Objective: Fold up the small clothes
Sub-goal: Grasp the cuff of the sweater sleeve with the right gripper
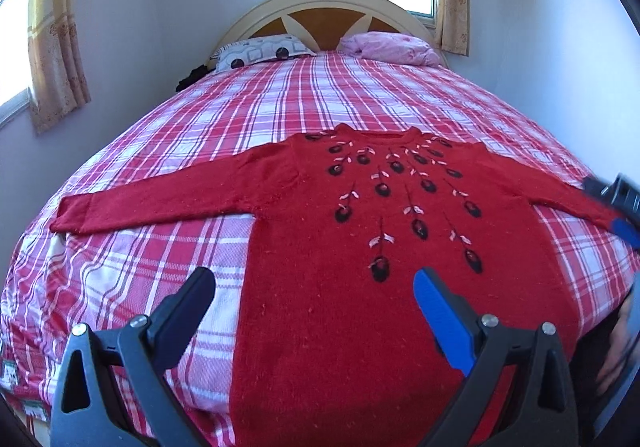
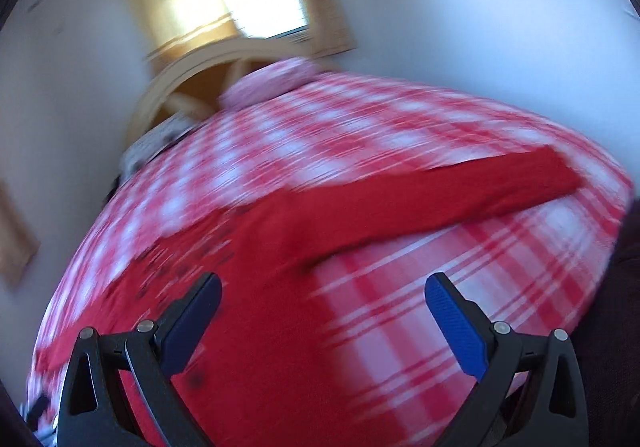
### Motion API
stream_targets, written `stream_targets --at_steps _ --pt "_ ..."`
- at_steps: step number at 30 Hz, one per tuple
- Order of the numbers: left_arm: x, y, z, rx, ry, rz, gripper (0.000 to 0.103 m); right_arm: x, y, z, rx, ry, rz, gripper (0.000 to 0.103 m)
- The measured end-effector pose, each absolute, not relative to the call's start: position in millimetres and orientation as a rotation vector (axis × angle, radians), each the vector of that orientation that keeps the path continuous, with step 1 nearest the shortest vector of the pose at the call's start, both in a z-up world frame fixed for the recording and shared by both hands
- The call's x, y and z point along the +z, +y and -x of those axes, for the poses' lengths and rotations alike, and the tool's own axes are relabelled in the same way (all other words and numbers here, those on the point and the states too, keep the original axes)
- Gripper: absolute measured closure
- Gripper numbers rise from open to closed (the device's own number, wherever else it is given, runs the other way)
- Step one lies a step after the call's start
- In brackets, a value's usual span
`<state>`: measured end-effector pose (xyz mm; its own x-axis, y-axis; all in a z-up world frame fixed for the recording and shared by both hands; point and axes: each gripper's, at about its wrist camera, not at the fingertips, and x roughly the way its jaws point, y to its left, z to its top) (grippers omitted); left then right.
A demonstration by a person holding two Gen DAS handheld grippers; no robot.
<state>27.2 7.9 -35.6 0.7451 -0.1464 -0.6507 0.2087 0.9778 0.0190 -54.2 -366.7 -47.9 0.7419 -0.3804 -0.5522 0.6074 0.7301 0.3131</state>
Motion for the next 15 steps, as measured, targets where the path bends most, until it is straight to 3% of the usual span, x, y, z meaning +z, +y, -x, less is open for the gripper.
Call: stream_targets --at_steps 4,9,15 --pt "-38.3 13.4 -51.7 -0.171 0.735 -0.091 0.001 -57.6 -489.8 84.7 -0.808 0.438 -0.653 0.001" --pt "-42.4 22.2 -78.0 -0.15 0.77 -0.038 0.001 -81.7 -588.9 99.9 -0.957 0.553 -0.663 0.008" --pt "-47.8 18.2 -99.0 -0.136 0.793 -0.018 0.001 -115.3 -612.7 80.9 -0.93 0.68 -0.694 0.022"
